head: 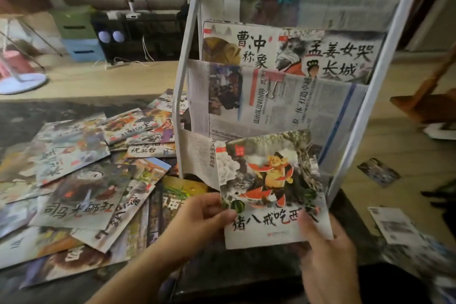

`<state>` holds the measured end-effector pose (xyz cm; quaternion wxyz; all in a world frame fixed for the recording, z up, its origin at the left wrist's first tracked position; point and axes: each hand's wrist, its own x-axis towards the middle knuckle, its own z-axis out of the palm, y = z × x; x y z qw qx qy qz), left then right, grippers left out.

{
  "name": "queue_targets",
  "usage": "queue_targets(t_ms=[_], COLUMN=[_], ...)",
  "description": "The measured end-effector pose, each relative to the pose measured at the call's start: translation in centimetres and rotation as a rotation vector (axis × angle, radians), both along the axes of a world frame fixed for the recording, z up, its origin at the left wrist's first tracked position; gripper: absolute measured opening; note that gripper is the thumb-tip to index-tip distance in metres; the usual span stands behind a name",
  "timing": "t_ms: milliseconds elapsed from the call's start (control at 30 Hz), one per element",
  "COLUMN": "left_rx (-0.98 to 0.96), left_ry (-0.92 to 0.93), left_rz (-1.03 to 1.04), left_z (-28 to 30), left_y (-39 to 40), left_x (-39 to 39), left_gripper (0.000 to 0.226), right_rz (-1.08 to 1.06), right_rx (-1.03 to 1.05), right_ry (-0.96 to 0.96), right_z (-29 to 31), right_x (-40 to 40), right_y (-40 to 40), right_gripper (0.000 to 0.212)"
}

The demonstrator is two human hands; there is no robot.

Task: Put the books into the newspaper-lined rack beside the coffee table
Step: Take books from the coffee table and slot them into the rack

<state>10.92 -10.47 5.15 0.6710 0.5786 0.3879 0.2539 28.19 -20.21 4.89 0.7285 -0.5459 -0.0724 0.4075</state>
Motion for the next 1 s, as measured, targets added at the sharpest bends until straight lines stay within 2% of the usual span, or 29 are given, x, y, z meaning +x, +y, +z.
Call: queue_targets(t_ms=[67,133,333,400,500,567,600,833,933,1000], left_rx=[0.023,0.082,0.307,0.38,0.456,0.501,0.522,0.674,0.692,0.771], left_ry=[0.03,0.09,0.17,0.149,0.097,0.07,0.058,0.065,0.065,0.08], left_rz=[-0.007,-0.031,-0.049,-0.056,-0.024,-0.001,0.004,0.051,0.139,0.22], left_z=[0.3,0.9,5.3,7.4,10.5,12.5,13.6,18.5,19.2,19.0], left_y=[0.3,0.7,3.1,4.1,6.1,7.7,8.5,13.7,15.6,16.7], left_x=[0.0,-0.3,0.3,1.3,3.6,5.2,6.0,10.6,12.2,12.9], left_gripper=[0.015,0.009,0.01,0.006,0.007,0.008,0.008,0.009,0.022,0.021], right_rz=[0.03,0.057,0.238,0.236,0.178,0.146,0.14,0.078,0.049,0.0], right_rx=[-0.035,-0.054,0.171,0.144,0.017,-0.117,-0.172,-0.264,-0.276,-0.27], right_ry=[-0.063,-0.217,-0.898,-1.209,-1.852,-2.153,-2.212,-2.269,-2.295,-2.332], right_z=[-0.1,0.9,10.2,13.4,18.1,21.0,22.2,27.5,28.8,29.3], right_x=[0.3,1.3,7.2,8.6,10.2,10.8,11.1,13.4,14.4,14.8], right_y=[-0.3,-0.7,0.7,2.5,5.5,7.5,8.5,13.8,15.4,16.2], right_gripper=[0.033,0.035,0.058,0.064,0.069,0.069,0.069,0.061,0.062,0.061])
